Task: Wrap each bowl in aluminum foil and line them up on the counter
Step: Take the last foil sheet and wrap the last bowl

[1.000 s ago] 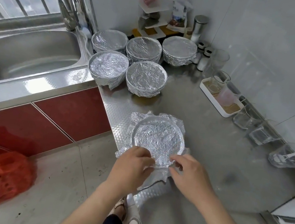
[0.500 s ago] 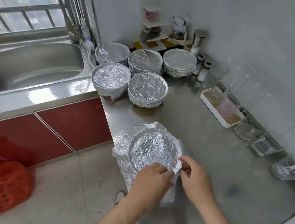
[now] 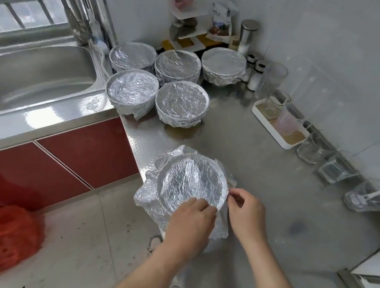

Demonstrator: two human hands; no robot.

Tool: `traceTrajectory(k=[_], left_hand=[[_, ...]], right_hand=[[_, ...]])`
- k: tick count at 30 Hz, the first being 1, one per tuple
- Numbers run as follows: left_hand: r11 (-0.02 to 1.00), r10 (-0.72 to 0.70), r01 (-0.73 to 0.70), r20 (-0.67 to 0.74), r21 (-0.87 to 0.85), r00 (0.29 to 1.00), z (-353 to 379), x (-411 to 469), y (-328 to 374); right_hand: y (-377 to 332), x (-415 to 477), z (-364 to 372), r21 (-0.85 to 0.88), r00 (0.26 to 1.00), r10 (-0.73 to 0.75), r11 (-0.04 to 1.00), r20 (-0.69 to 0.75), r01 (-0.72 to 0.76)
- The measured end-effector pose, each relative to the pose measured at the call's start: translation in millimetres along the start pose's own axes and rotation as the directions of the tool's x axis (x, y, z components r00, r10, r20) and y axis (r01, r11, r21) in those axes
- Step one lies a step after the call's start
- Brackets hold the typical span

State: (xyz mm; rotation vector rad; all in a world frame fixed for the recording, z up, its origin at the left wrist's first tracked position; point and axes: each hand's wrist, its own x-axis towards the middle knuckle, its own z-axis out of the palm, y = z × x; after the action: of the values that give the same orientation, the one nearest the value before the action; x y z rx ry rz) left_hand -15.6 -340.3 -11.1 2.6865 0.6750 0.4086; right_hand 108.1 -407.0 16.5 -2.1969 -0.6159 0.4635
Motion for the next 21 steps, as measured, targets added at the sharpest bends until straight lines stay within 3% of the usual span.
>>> traceTrajectory(k=[3, 6, 9, 11, 15, 21], left_hand=[[0.989, -0.093, 0.093, 0.003, -0.114, 0.996, -2, 7, 10], [0.967, -0.121, 0.121, 0.012, -0.223, 0.993, -11, 25, 11], [0.991, -0.046, 0.044, -0.014, -0.123, 0.999, -26, 28, -8], [0.999, -0.030, 0.030, 0.015, -0.031, 0.999, -31, 16, -23], [0.992, -0.098, 0.092, 0.065, 0.086, 0.993, -32, -17, -47], [0.986, -0.125, 0.109, 0.124, 0.128, 0.984, -21, -32, -52]], right_hand=[[-6, 2, 1, 0.079, 0.997, 0.083, 0.994, -0.004, -0.082], [-10, 12, 0, 0.088, 0.990, 0.114, 0.989, 0.085, -0.121], [-12, 18, -4, 0.033, 0.984, 0.088, 0.995, 0.155, -0.094], [-12, 18, -5, -0.017, 0.991, 0.044, 0.999, 0.127, -0.042], [-9, 14, -2, -0.134, 0.999, -0.022, 0.991, 0.041, 0.027], [-16, 6, 13, -0.217, 1.000, 0.031, 0.976, 0.000, -0.030]])
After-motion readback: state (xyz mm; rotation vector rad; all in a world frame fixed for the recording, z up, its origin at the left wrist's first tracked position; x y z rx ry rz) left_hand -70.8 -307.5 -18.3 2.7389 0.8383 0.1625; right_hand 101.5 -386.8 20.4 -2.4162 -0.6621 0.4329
